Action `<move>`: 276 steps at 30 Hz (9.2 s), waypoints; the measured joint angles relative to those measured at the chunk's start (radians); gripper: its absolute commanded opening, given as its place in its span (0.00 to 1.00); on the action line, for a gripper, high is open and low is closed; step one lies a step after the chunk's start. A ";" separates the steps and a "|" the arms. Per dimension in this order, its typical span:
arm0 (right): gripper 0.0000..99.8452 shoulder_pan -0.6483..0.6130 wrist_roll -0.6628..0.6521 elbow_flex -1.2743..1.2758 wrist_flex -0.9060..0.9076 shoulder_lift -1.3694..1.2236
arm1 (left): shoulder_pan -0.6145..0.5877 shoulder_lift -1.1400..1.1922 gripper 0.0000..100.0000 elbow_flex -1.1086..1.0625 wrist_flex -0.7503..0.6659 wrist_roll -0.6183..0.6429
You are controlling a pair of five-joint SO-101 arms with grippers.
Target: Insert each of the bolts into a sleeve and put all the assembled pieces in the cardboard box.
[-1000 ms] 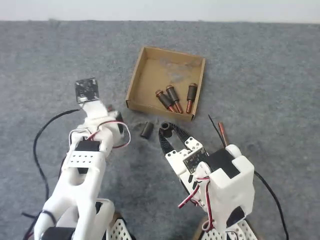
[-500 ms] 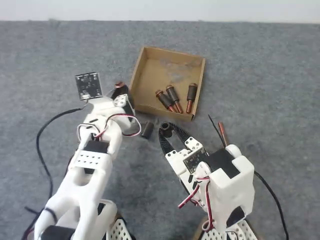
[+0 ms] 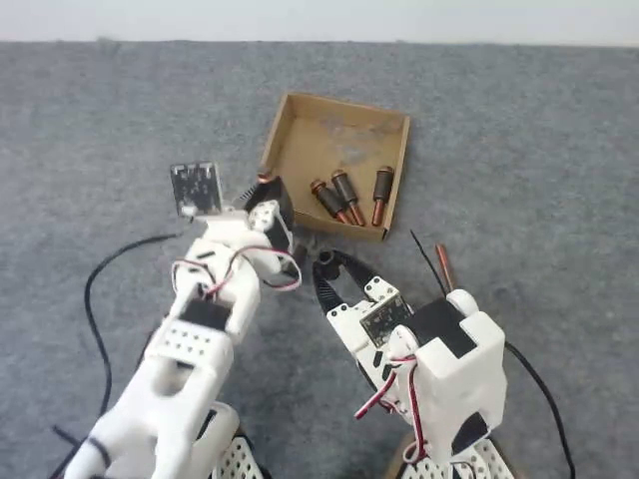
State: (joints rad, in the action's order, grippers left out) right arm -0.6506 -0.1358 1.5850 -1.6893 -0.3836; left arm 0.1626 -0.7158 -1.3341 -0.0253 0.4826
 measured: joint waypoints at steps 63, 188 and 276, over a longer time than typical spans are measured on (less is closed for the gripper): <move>0.01 -0.077 0.000 0.002 0.031 0.000 | 0.183 -0.783 0.01 -0.373 0.393 0.014; 0.01 -0.023 -0.005 0.015 0.052 0.049 | -0.301 -0.801 0.01 -0.206 1.135 -0.394; 0.01 0.288 0.061 -1.185 1.990 0.138 | -0.307 -1.086 0.01 -0.361 1.017 -0.396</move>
State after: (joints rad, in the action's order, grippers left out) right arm -0.3621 -0.0744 0.4005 0.3007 -0.2455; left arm -0.1442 -1.8021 -1.6947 0.9920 0.0867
